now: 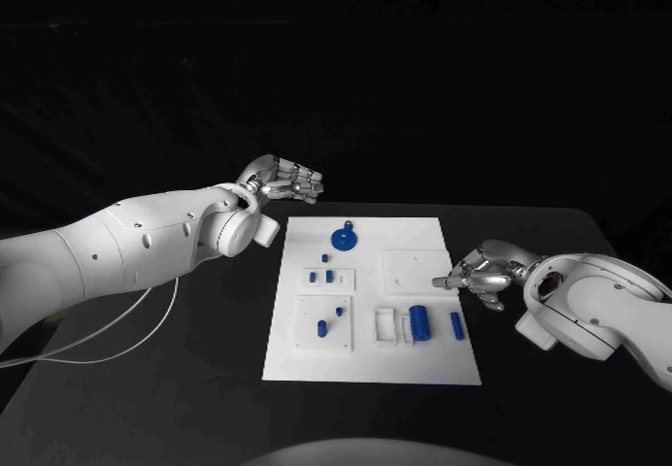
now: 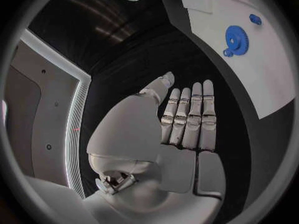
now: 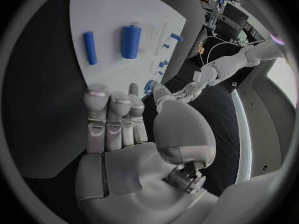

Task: Assemble the parts on the task board

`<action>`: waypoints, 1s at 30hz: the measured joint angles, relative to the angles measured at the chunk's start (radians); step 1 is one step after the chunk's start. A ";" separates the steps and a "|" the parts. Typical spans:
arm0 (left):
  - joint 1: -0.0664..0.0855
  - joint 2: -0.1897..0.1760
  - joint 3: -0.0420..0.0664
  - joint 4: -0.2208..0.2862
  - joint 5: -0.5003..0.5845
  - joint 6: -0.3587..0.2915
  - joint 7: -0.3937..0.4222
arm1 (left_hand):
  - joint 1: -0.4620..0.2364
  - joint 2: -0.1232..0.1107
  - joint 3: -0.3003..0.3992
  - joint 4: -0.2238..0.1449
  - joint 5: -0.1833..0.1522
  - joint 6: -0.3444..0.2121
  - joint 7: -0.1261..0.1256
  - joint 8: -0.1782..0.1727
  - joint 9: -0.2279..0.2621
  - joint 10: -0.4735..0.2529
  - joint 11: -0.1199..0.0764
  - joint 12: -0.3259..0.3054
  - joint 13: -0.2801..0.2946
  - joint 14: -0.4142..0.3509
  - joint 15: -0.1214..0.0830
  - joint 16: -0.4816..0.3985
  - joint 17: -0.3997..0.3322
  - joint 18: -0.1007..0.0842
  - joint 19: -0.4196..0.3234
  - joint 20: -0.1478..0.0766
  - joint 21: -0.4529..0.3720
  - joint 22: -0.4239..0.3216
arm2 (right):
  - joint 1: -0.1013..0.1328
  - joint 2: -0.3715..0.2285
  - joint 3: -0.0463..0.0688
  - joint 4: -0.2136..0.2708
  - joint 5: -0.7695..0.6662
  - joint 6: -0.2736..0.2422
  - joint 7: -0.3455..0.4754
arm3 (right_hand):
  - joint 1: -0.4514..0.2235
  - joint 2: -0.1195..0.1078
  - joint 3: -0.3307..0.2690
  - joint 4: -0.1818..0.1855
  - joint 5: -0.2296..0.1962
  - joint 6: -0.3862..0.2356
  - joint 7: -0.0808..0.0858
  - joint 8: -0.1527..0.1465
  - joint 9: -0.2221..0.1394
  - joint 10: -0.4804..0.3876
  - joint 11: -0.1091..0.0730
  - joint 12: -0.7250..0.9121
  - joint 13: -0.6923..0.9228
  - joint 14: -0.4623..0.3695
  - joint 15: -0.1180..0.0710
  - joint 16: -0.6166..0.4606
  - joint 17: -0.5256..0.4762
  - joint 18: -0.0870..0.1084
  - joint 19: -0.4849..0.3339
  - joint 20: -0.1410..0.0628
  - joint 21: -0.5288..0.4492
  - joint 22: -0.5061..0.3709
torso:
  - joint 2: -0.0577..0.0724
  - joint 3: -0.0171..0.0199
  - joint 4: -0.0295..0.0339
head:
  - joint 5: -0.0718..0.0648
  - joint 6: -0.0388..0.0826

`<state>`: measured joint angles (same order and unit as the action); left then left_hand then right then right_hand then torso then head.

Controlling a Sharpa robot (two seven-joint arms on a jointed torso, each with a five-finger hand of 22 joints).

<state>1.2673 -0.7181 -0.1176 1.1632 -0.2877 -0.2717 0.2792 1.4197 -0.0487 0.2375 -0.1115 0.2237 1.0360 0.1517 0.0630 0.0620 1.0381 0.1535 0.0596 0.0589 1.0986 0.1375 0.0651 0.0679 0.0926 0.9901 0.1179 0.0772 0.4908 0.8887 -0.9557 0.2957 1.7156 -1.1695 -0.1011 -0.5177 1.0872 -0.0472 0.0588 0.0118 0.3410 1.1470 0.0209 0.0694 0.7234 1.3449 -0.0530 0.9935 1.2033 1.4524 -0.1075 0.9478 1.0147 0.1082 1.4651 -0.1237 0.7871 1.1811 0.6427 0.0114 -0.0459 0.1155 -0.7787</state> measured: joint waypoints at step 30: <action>-0.007 -0.001 -0.001 0.000 0.049 0.017 0.050 | -0.087 -0.092 -0.316 0.327 -0.169 -0.199 -0.013 0.000 -0.004 -0.007 -0.007 0.000 0.000 -0.057 0.021 0.000 -0.003 0.000 0.029 0.029 -0.009 -0.333 | -0.001 0.079 -0.106 -0.052 -0.006 0.121 -0.134 | -0.075 -0.010 -0.036 0.060 -0.062 -0.036 0.021 0.000 -0.040 0.013 0.006 0.009 0.063 0.000 0.000 0.040 0.046 0.000 0.000 0.000 0.018 0.020 | -0.006 -0.0046 -0.0012 | -0.007 -0.019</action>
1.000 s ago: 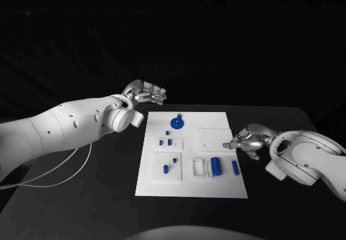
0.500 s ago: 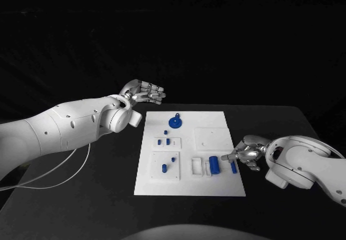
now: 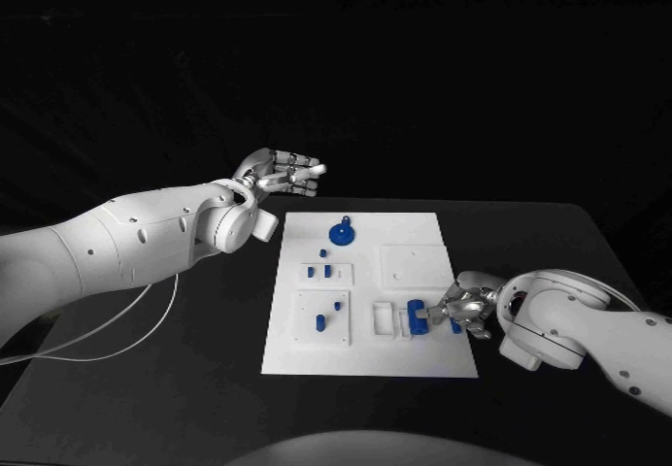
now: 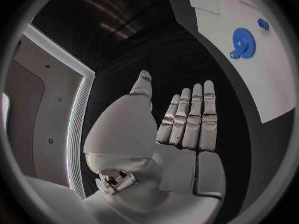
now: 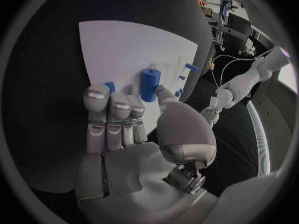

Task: Assemble the parts on the task board

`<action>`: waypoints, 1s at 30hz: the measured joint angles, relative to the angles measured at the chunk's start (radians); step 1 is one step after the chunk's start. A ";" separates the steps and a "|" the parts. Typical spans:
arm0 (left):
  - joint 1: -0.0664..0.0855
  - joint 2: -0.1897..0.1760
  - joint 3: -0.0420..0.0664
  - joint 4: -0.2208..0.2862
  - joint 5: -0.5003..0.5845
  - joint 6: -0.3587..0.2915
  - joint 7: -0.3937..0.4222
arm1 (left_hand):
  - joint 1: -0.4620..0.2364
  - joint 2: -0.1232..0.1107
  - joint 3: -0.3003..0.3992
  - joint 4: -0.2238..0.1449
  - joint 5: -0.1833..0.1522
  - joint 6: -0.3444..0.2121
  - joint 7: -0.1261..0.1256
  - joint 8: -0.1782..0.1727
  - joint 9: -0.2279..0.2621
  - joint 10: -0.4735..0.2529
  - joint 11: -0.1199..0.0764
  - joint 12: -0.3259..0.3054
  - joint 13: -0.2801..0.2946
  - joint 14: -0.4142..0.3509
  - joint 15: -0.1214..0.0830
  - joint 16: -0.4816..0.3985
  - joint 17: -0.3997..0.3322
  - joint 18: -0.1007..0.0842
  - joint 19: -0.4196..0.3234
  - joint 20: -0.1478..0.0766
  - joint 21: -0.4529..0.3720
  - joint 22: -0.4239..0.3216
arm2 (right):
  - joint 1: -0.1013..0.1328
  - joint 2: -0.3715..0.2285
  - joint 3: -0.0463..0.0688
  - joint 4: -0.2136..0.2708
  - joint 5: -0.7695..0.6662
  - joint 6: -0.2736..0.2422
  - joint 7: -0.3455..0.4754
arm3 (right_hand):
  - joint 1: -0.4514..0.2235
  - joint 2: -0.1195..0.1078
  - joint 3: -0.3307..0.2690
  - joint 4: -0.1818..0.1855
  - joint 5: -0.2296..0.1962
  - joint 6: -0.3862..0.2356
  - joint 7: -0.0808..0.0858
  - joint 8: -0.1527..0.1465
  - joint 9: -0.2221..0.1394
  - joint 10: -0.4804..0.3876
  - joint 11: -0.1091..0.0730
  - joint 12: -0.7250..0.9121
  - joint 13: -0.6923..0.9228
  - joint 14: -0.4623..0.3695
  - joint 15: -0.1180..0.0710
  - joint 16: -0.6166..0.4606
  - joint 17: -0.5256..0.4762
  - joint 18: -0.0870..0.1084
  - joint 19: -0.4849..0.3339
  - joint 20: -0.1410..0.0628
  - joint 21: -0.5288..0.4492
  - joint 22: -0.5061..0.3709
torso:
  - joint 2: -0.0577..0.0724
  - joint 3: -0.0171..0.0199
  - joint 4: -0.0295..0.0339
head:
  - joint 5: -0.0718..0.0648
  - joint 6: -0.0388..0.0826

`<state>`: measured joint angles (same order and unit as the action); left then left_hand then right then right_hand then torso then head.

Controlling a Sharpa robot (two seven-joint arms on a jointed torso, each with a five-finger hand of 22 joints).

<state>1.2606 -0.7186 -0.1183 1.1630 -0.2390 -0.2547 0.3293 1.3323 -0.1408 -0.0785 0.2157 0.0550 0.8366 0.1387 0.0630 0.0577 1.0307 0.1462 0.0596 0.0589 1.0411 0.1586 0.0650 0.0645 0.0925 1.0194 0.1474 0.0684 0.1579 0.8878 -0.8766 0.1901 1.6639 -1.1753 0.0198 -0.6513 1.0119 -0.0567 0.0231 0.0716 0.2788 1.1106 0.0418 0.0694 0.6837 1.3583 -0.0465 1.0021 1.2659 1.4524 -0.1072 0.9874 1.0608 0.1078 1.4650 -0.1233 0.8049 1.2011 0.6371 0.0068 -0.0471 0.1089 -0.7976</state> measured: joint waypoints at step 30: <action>0.000 0.001 0.000 0.002 0.030 0.031 0.010 | -0.006 -0.007 -0.009 0.071 0.000 -0.004 0.020 0.000 0.000 -0.013 0.013 0.000 0.000 -0.021 0.008 0.000 0.000 0.000 -0.007 0.007 0.000 -0.084 | 0.015 0.063 -0.031 -0.039 -0.057 -0.008 0.000 | 0.020 -0.015 0.112 -0.063 0.008 0.000 0.003 -0.001 0.134 -0.004 0.004 -0.031 -0.019 0.000 0.000 -0.005 0.012 -0.008 0.000 0.000 -0.004 0.017 | 0.000 -0.0004 -0.0015 | 0.006 -0.005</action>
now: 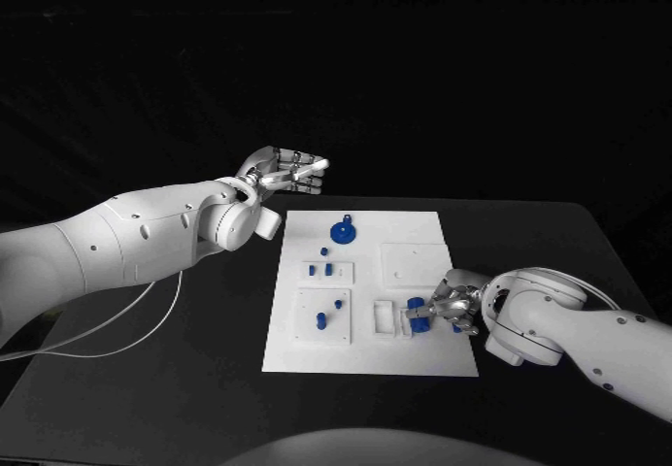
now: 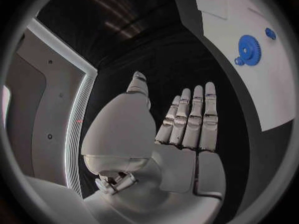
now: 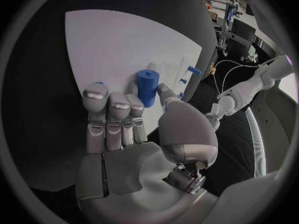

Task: Assemble the parts on the task board

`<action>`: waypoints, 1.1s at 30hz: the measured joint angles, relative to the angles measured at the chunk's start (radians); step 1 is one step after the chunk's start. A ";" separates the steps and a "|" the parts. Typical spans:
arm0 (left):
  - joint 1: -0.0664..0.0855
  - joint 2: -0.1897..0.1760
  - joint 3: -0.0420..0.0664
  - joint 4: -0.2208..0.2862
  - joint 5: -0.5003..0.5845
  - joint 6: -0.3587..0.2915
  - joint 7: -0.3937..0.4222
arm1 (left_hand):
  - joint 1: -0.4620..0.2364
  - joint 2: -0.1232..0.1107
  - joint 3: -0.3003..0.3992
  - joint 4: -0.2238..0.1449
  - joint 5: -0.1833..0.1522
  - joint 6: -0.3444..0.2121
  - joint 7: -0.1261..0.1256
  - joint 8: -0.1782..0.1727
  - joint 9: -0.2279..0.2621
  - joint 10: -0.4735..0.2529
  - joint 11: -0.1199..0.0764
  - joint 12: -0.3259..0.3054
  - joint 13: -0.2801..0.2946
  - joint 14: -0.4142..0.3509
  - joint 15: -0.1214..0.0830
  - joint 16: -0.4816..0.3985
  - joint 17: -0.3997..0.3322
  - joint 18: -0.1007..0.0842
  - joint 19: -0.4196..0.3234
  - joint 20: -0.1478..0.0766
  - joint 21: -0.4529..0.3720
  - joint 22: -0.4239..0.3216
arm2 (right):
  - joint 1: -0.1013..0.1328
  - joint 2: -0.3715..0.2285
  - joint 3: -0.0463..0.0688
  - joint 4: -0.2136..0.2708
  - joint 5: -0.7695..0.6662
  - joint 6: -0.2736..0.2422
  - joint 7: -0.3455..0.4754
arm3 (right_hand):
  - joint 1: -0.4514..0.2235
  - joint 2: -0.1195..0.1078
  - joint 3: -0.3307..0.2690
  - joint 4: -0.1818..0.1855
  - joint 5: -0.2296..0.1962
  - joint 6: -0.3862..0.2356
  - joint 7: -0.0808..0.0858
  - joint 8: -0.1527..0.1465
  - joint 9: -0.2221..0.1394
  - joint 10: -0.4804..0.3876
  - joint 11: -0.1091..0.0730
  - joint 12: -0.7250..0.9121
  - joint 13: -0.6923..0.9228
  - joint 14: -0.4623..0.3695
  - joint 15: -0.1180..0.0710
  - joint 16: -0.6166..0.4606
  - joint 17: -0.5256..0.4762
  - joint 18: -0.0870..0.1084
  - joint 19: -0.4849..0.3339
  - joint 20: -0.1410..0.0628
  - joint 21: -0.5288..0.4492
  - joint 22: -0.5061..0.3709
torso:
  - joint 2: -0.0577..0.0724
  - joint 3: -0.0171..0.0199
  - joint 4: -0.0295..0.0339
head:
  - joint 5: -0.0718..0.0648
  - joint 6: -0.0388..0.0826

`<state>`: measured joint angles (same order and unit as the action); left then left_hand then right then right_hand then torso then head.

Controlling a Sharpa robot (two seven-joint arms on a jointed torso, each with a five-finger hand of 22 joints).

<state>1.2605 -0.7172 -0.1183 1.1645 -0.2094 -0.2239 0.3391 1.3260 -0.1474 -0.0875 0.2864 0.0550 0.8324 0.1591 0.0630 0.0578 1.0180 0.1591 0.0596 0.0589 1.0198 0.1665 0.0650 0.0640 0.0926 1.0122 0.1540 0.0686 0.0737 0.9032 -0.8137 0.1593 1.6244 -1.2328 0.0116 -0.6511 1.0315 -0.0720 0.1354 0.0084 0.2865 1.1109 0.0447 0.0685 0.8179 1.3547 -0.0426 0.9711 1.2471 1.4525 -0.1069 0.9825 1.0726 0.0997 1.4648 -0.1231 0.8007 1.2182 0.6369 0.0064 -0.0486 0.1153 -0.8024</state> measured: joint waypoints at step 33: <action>0.000 0.002 0.000 -0.006 0.010 0.013 -0.001 | -0.008 0.008 0.009 -0.003 0.004 -0.005 0.005 0.000 0.000 0.000 0.000 0.000 0.000 0.000 0.000 0.000 0.000 0.000 0.005 -0.002 0.000 0.000 | 0.048 -0.037 0.005 0.073 0.094 -0.050 -0.004 | -0.024 0.006 0.128 -0.071 0.138 0.023 -0.018 -0.008 -0.178 0.001 -0.016 -0.017 -0.017 0.002 0.002 0.000 0.005 -0.015 0.000 0.000 -0.003 0.007 | 0.001 0.0001 -0.0017 | -0.003 -0.007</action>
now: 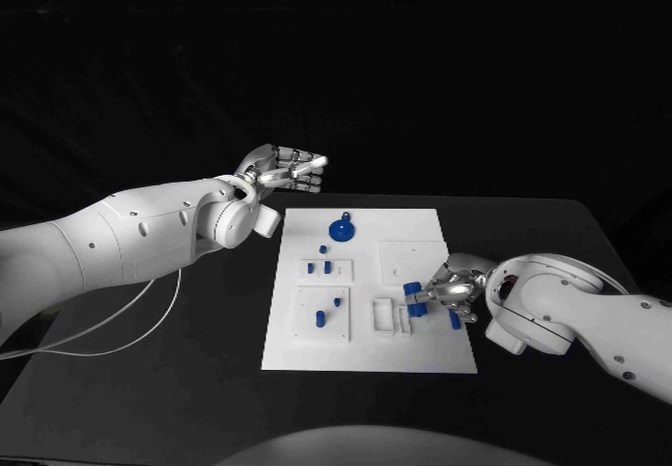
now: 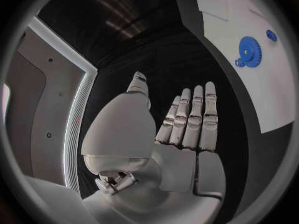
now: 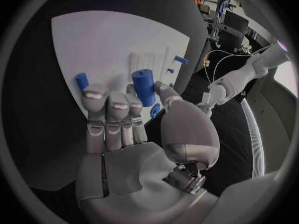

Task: Assemble the parts on the task board

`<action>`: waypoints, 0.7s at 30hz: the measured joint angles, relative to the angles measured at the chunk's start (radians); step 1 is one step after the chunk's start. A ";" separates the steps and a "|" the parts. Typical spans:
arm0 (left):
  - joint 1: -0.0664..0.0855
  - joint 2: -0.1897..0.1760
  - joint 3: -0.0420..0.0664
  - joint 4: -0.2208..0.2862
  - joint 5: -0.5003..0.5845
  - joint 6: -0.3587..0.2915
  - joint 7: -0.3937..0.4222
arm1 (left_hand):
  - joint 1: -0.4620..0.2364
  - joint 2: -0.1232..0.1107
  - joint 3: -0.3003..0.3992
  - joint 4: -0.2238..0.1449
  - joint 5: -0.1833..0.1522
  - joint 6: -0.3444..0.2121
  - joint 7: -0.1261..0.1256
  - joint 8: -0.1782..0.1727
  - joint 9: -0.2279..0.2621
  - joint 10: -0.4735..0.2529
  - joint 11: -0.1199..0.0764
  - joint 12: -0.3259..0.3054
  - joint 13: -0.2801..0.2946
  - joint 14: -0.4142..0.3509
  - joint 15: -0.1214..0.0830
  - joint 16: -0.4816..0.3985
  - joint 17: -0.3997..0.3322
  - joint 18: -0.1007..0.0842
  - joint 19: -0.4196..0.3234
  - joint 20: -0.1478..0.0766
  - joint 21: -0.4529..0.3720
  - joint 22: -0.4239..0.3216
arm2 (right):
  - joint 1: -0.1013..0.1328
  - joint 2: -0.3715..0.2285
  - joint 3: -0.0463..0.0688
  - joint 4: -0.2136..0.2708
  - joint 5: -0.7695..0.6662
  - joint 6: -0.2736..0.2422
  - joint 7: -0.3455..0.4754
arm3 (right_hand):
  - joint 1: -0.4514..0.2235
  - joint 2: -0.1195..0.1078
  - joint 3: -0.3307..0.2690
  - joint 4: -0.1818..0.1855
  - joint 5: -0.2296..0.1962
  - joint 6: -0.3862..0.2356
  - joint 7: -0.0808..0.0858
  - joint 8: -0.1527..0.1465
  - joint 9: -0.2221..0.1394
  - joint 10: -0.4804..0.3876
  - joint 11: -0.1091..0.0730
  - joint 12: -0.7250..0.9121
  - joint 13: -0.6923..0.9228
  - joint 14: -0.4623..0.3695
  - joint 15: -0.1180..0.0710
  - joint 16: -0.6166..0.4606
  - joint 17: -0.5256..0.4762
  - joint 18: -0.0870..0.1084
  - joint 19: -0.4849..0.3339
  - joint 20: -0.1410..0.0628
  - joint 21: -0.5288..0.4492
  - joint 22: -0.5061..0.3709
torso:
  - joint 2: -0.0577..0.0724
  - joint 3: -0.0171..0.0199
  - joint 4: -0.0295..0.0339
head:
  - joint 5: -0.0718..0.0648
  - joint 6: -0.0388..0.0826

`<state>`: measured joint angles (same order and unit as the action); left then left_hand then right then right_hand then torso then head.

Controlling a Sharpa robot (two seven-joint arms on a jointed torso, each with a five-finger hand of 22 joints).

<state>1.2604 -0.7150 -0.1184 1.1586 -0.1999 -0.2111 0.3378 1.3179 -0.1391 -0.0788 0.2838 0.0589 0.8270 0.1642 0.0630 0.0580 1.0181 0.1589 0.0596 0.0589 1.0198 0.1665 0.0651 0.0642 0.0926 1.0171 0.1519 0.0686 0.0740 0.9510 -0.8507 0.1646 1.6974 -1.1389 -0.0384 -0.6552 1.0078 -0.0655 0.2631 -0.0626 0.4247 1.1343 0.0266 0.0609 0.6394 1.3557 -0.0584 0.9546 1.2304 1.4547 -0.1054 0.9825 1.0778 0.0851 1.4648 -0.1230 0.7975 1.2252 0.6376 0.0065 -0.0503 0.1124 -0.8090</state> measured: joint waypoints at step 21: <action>0.000 0.003 0.000 -0.002 0.001 0.010 -0.001 | -0.002 0.002 0.000 0.000 0.000 0.000 0.000 0.000 0.000 -0.004 0.004 0.000 0.000 0.000 0.000 0.000 0.000 0.000 0.000 0.000 0.000 0.000 | 0.016 0.051 -0.037 -0.012 0.057 0.021 -0.007 | -0.005 0.005 0.001 -0.001 -0.011 -0.002 0.002 0.000 0.000 -0.005 0.005 -0.008 -0.004 0.000 0.000 -0.004 0.000 0.000 0.000 0.000 0.000 0.000 | 0.000 -0.0011 0.0020 | 0.005 -0.010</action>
<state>1.2604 -0.7120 -0.1185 1.1570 -0.1993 -0.2008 0.3367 1.3157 -0.1369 -0.0790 0.2837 0.0588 0.8270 0.1642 0.0630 0.0581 1.0145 0.1625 0.0595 0.0589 1.0198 0.1665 0.0650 0.0643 0.0926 1.0170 0.1519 0.0687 0.0741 0.9668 -0.7992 0.1277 1.6852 -1.0819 -0.0178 -0.6619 1.0024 -0.0607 0.2644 -0.0639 0.4141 1.1325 0.0285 0.0607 0.6396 1.3510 -0.0537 0.9469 1.2260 1.4548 -0.1051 0.9784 1.0776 0.0850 1.4648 -0.1230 0.7975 1.2252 0.6379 0.0055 -0.0483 0.1170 -0.8190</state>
